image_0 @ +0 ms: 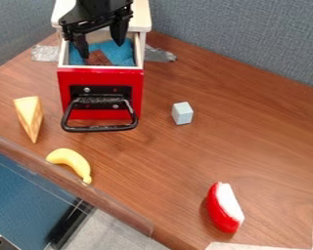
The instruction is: Closed the drawer
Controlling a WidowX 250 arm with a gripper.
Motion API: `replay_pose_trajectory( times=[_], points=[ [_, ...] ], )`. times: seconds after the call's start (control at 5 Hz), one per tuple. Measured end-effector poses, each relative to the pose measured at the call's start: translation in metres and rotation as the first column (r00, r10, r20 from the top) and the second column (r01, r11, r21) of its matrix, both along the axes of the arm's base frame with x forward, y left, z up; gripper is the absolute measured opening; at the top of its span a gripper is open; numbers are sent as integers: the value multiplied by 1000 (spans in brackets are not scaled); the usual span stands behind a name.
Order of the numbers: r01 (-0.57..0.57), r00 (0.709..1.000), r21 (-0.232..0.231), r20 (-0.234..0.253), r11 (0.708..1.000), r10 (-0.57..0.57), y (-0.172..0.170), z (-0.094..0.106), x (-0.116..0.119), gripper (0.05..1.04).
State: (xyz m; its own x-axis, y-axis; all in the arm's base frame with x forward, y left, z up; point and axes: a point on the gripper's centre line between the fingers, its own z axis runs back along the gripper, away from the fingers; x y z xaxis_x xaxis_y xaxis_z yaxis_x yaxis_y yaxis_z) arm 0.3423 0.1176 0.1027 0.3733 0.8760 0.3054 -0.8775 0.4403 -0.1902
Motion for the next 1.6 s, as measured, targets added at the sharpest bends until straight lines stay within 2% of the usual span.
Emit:
replay_pose_trajectory(
  times=[0.2, 0.4, 0.6, 1.0, 1.2, 1.4, 1.6],
  points=[
    [1, 1000, -15, -31, 1000, -1, -2, -11, -3, 1001],
    [20, 1000, -16, 9, 1000, -20, -4, 7, -8, 1001],
    [32, 997, -2, 74, 999, -31, -7, 30, -23, 1001],
    [112, 982, 13, 154, 994, -113, -44, 60, -63, 1001],
    [179, 974, 9, 136, 984, -179, -72, 49, -83, 1001],
    [230, 969, 17, 85, 973, -230, -91, 26, -95, 1001],
    [252, 968, 34, -2, 967, -252, -97, -4, -103, 1001]
  ],
)
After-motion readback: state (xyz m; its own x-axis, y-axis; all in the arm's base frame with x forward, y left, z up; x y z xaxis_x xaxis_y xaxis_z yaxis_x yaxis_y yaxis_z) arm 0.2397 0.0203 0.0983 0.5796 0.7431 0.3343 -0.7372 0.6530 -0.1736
